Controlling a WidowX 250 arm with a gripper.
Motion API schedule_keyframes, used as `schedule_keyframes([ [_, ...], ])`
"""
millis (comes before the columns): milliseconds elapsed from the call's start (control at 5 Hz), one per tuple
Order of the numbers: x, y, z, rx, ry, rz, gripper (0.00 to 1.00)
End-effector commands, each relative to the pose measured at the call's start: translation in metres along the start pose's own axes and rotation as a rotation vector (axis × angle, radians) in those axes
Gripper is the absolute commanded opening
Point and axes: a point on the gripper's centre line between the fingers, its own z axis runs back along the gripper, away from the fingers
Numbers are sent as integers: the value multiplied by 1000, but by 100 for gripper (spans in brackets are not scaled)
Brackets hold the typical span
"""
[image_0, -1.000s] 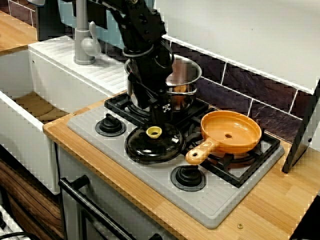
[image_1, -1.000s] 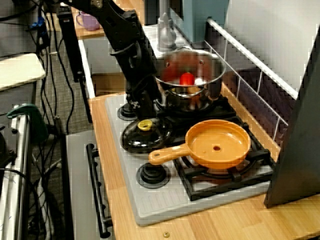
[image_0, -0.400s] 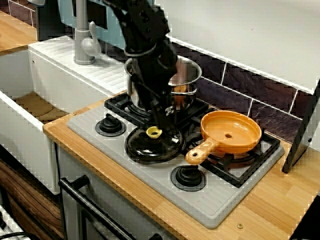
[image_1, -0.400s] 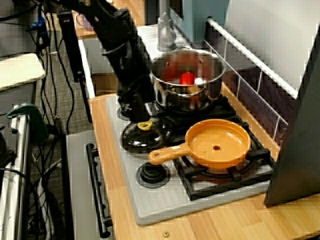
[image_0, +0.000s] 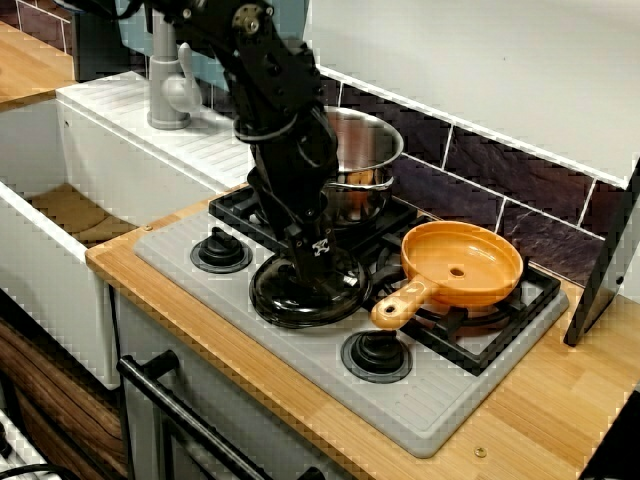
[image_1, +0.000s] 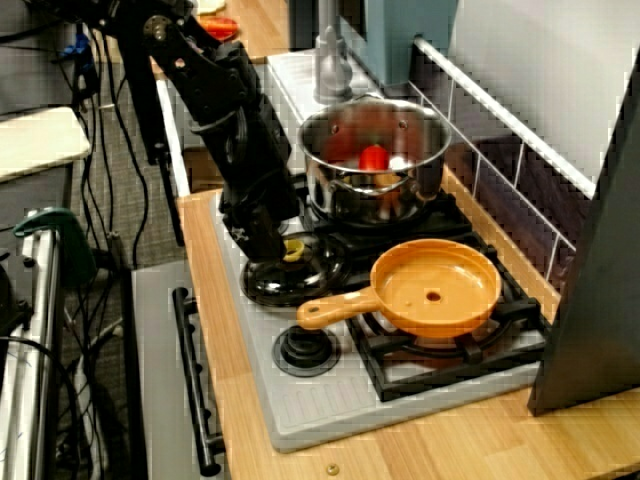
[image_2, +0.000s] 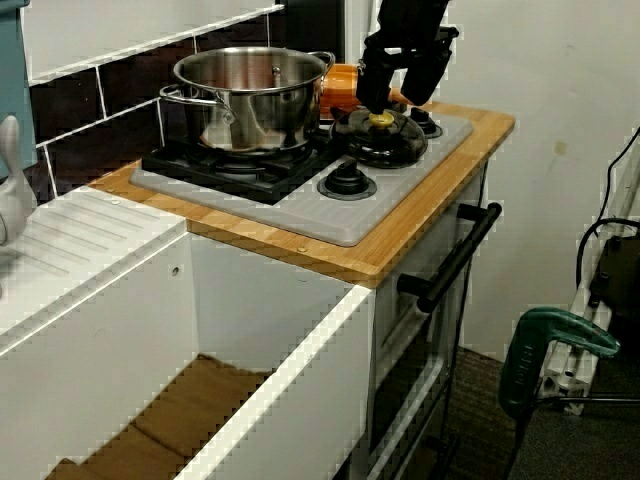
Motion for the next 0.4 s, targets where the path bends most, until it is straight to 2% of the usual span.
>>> schedule_keyframes([
  [0, 11, 10, 3, 22, -34, 13, 100],
  [200, 12, 10, -1, 25, -28, 15, 100],
])
